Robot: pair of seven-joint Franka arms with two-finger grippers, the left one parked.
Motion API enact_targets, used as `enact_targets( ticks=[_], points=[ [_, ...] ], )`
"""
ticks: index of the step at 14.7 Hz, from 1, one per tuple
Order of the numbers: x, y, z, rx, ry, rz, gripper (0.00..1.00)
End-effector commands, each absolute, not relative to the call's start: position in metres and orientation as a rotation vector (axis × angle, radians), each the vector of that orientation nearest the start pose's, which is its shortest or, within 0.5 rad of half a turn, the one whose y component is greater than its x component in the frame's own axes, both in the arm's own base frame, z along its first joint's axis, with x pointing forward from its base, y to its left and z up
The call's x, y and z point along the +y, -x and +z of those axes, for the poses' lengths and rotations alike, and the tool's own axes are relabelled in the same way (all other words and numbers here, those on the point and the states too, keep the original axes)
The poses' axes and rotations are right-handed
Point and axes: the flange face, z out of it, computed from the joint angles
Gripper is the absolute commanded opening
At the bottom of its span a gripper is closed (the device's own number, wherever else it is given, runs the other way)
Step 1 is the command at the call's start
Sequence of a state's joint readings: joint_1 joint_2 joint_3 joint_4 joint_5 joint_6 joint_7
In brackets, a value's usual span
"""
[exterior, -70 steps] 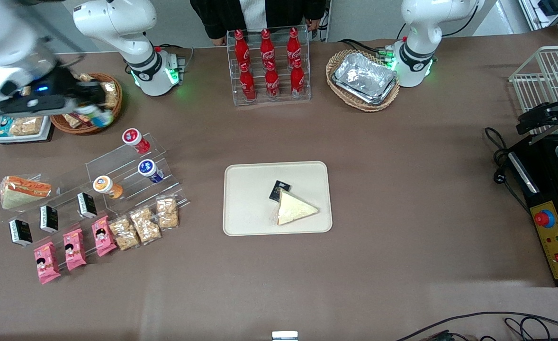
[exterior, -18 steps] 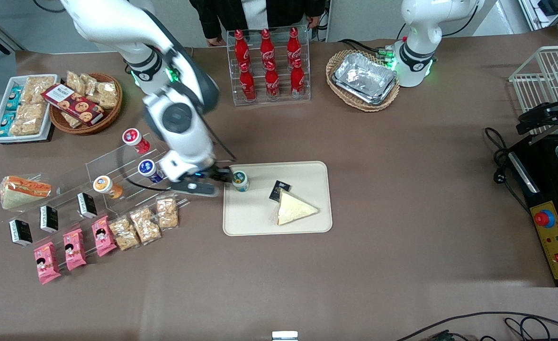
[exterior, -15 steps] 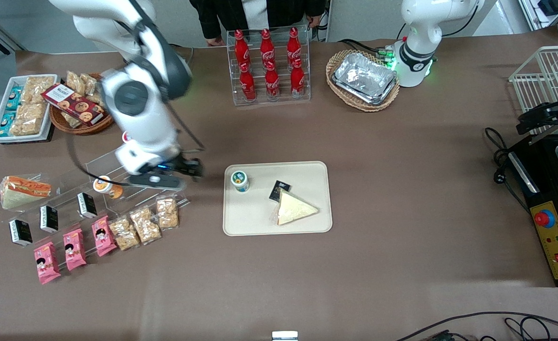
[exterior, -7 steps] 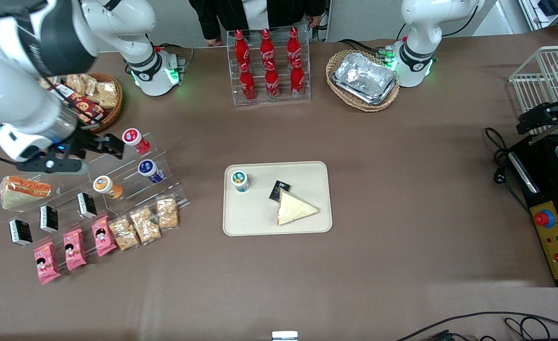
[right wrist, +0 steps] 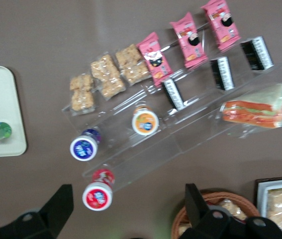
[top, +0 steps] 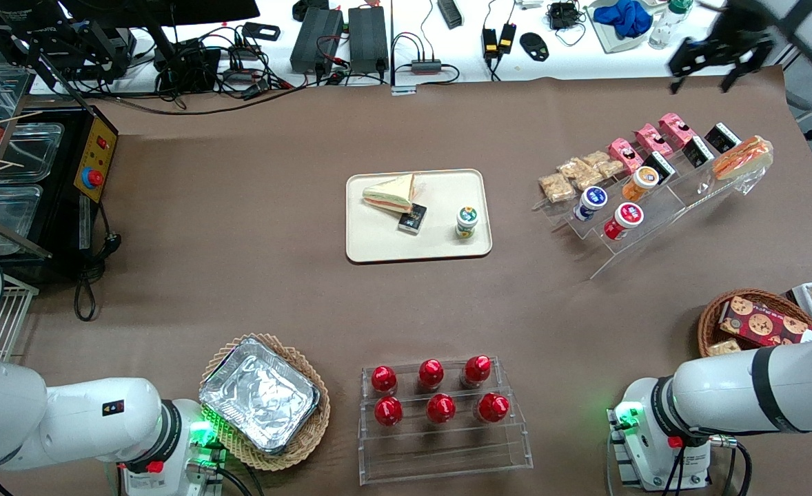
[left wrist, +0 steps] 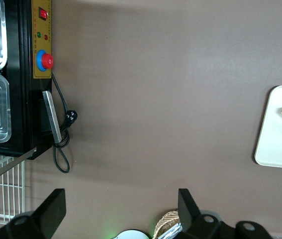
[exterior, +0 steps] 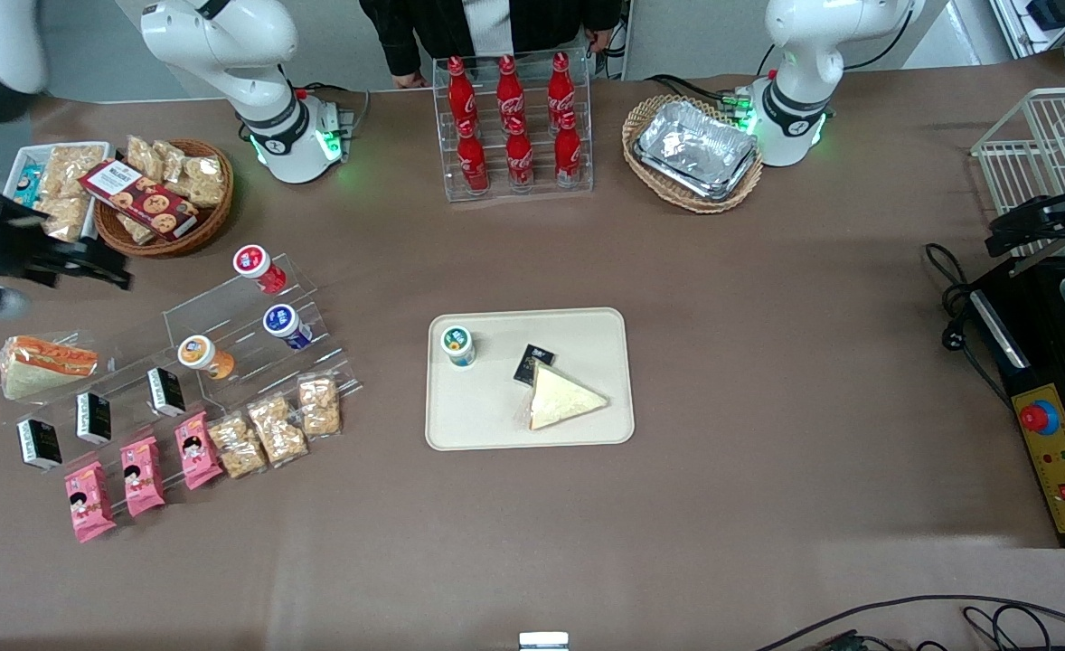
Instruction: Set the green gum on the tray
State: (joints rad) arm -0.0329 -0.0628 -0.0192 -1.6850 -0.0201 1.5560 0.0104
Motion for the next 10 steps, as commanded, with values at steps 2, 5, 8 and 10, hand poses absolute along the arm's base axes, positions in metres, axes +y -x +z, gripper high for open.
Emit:
enact_targets(
  ticks=[2,5,8,10],
  points=[
    [-0.058,-0.520,0.631,0.021,3.141,0.056,1.00],
    [-0.057,-0.526,0.631,0.022,3.145,0.032,1.00],
    [-0.053,-0.540,0.619,-0.003,3.154,0.022,1.00],
    [-0.056,-0.542,0.617,0.011,3.153,0.019,1.00]
  ],
)
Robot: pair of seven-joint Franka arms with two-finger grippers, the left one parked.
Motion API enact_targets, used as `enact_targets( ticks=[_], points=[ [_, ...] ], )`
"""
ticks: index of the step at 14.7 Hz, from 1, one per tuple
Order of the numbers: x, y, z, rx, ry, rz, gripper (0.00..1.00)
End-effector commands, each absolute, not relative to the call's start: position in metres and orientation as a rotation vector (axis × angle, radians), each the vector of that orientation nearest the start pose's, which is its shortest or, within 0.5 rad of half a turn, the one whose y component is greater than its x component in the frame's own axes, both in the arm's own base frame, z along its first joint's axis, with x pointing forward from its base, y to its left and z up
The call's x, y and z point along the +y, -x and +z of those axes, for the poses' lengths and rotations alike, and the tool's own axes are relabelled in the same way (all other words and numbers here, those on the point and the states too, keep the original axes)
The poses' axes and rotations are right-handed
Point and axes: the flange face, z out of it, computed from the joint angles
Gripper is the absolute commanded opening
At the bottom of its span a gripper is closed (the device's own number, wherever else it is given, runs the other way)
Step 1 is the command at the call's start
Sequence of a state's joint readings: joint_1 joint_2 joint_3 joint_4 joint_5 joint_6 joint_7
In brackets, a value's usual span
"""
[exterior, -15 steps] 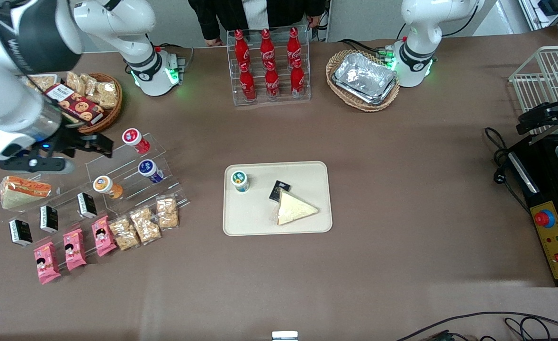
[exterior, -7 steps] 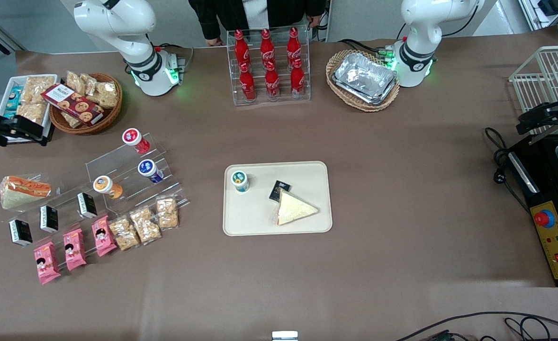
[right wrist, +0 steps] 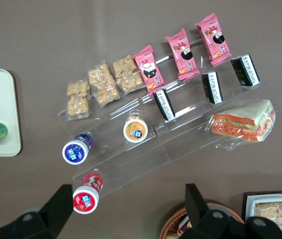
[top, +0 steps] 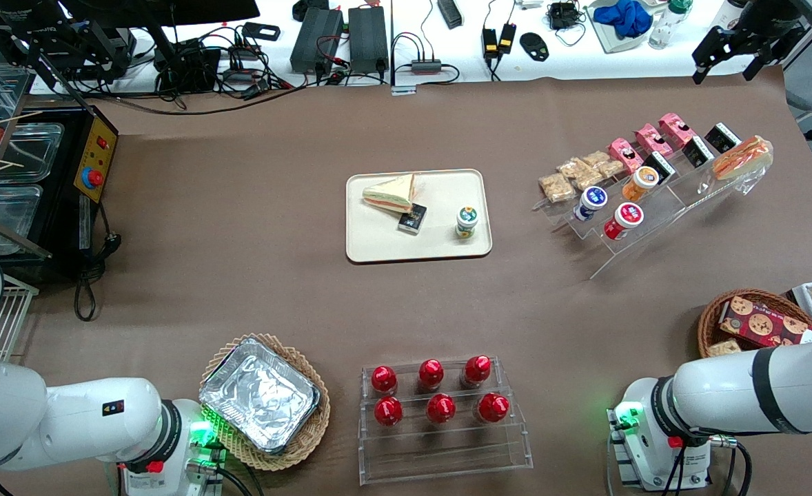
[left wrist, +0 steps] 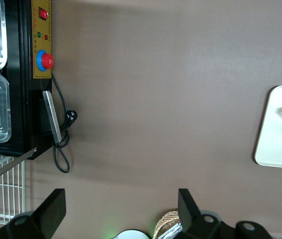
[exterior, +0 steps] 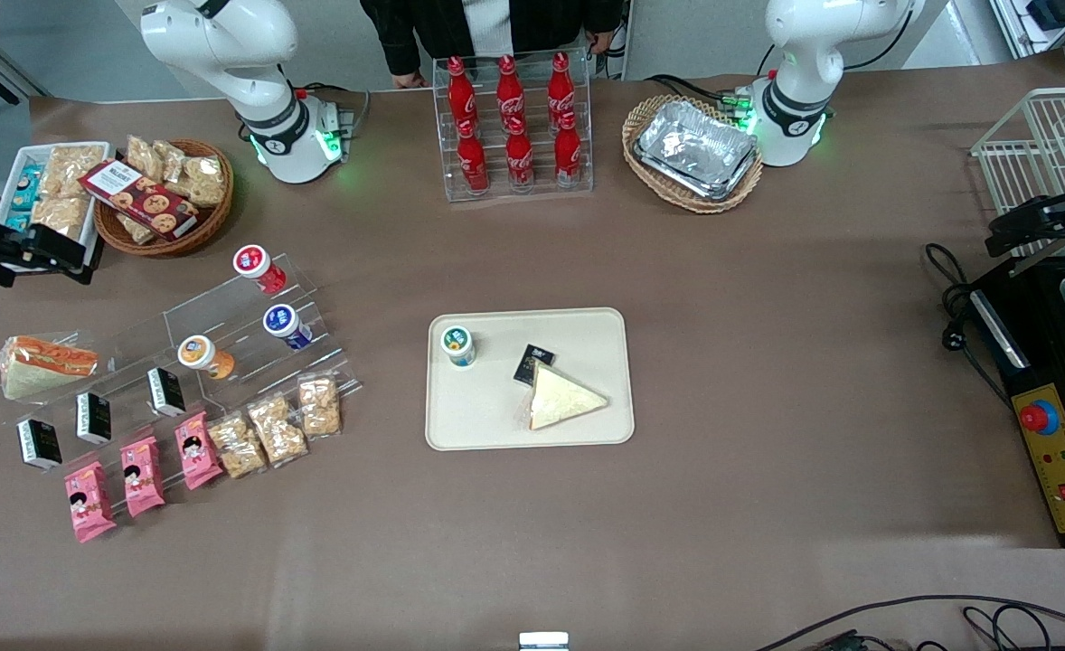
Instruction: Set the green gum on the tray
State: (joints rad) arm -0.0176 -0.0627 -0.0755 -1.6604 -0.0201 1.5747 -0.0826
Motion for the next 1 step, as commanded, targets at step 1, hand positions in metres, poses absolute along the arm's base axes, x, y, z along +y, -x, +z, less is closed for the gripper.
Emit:
enact_targets(
  ticks=[1],
  points=[
    [-0.0558,-0.5452,0.6136,0.016,3.152,0.012,1.00]
  ],
)
